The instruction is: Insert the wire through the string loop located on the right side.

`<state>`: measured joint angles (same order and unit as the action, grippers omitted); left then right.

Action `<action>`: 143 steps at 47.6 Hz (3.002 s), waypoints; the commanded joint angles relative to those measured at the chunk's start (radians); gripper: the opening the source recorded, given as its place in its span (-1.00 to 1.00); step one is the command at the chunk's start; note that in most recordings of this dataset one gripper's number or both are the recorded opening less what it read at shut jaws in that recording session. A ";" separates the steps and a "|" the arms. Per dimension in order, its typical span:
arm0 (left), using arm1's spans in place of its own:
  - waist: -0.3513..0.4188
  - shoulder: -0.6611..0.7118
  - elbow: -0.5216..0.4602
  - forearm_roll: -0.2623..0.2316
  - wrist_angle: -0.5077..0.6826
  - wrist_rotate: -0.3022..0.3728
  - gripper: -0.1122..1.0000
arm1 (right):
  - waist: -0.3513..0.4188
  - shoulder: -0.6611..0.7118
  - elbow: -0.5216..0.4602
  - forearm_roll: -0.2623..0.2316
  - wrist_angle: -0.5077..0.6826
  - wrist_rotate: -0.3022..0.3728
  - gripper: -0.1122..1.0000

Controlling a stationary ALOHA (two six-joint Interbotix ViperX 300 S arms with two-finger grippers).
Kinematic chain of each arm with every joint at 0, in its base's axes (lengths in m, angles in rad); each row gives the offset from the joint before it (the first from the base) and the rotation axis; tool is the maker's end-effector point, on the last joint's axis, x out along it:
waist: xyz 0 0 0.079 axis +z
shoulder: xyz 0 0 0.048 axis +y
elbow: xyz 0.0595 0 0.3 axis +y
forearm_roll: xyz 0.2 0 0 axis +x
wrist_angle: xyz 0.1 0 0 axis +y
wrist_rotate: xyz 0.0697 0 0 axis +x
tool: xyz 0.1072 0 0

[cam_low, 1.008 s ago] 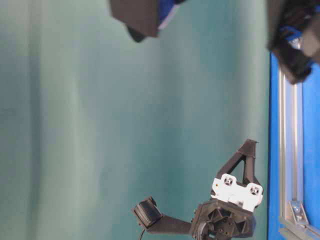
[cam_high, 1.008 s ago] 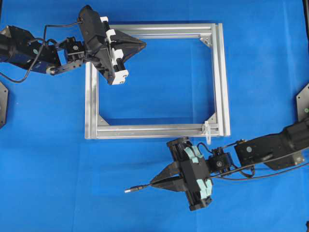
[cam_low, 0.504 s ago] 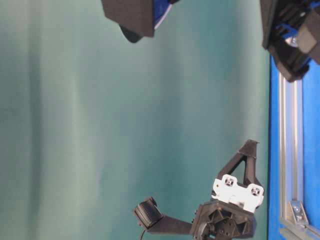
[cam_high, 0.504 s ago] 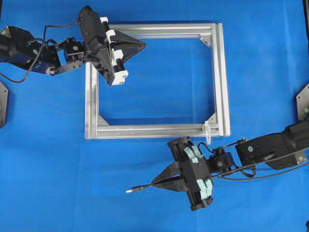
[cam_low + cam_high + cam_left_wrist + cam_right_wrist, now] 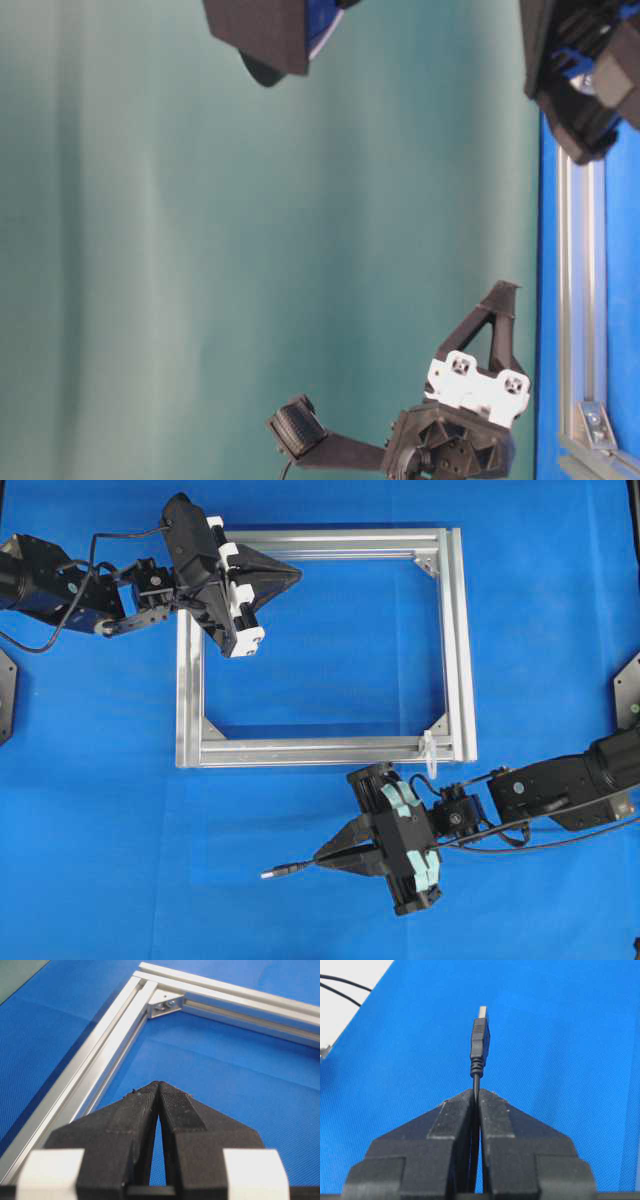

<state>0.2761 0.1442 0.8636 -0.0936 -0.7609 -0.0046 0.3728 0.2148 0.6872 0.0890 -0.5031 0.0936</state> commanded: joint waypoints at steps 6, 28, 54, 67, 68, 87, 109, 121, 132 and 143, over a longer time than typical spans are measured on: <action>-0.005 -0.032 -0.008 0.002 -0.006 -0.003 -0.79 | 0.000 -0.029 -0.008 0.003 -0.003 -0.002 -0.86; -0.005 -0.034 -0.008 0.002 -0.011 -0.003 -0.79 | 0.002 -0.041 0.012 0.003 -0.005 0.002 -0.86; -0.005 -0.034 -0.008 0.002 -0.017 -0.003 -0.79 | 0.046 -0.255 0.304 0.063 -0.012 0.005 -0.86; -0.005 -0.034 -0.006 0.002 -0.018 -0.003 -0.79 | 0.063 -0.437 0.492 0.071 -0.003 0.006 -0.86; -0.005 -0.034 -0.006 0.002 -0.018 -0.003 -0.79 | 0.063 -0.451 0.505 0.071 0.000 0.006 -0.86; -0.006 -0.034 -0.005 0.002 -0.020 -0.003 -0.79 | 0.064 -0.690 0.650 0.072 0.179 0.006 -0.86; -0.012 -0.034 -0.005 0.002 -0.020 -0.003 -0.79 | 0.057 -0.764 0.699 0.071 0.190 0.006 -0.86; -0.015 -0.034 -0.005 0.002 -0.021 -0.003 -0.79 | 0.034 -0.764 0.703 0.071 0.184 0.003 -0.86; -0.015 -0.034 -0.005 0.002 -0.021 -0.003 -0.79 | -0.051 -0.775 0.718 0.064 0.175 -0.006 -0.86; -0.017 -0.034 -0.005 0.003 -0.029 -0.003 -0.79 | -0.124 -0.784 0.719 0.061 0.161 -0.026 -0.86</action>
<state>0.2623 0.1427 0.8667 -0.0936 -0.7762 -0.0061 0.2654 -0.5691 1.4159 0.1503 -0.3283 0.0690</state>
